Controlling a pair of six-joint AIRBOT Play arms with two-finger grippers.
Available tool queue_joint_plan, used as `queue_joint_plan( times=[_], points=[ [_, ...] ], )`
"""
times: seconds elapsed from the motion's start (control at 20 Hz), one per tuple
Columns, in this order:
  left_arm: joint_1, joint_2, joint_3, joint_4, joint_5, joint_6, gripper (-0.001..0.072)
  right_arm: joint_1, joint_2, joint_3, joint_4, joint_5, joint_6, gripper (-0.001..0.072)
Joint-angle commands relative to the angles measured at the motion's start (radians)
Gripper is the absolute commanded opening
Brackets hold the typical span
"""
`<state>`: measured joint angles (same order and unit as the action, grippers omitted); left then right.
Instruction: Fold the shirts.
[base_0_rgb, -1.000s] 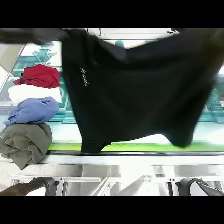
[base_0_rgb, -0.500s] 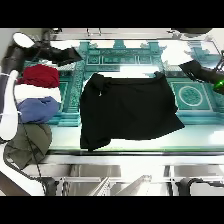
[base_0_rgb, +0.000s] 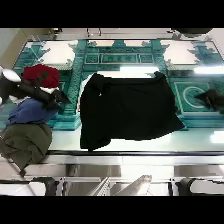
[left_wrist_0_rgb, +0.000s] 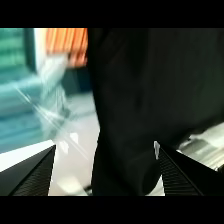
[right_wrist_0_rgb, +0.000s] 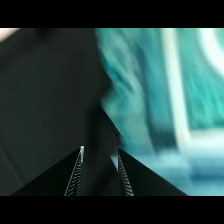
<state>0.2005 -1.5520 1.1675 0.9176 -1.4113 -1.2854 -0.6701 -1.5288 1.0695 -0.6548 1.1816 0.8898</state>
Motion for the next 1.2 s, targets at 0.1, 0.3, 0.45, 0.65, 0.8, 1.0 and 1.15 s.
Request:
queue_joint_plan(
  times=[0.1,0.3,0.45,0.65,0.8,1.0,1.15],
  points=[
    [-0.043,0.128,-0.392,-0.006,0.170,0.064,0.0693,-0.024,-0.001,-0.101,-0.198,0.067,0.000,0.0276],
    [-0.117,0.071,-0.410,-0.139,0.219,0.174,0.0506,0.007,-0.001,-0.101,-0.191,0.077,0.001,0.0276],
    [-0.151,0.009,-0.410,-0.157,0.204,0.210,0.0389,0.014,-0.001,-0.101,-0.178,0.084,0.000,0.0275],
    [-0.158,-0.037,-0.410,-0.160,0.180,0.227,0.0389,0.013,0.000,-0.101,-0.171,0.084,0.000,0.0275],
    [-0.146,-0.028,-0.410,-0.149,0.126,0.259,0.0388,0.011,0.000,-0.101,-0.172,0.095,0.000,0.0275],
    [-0.081,0.010,-0.410,-0.100,0.089,0.283,0.0212,0.012,0.000,-0.101,-0.172,0.095,0.001,0.0275],
    [-0.090,-0.006,-0.410,-0.118,0.137,0.298,0.0212,0.011,0.000,-0.101,-0.172,0.100,0.001,0.0275]
  ],
)
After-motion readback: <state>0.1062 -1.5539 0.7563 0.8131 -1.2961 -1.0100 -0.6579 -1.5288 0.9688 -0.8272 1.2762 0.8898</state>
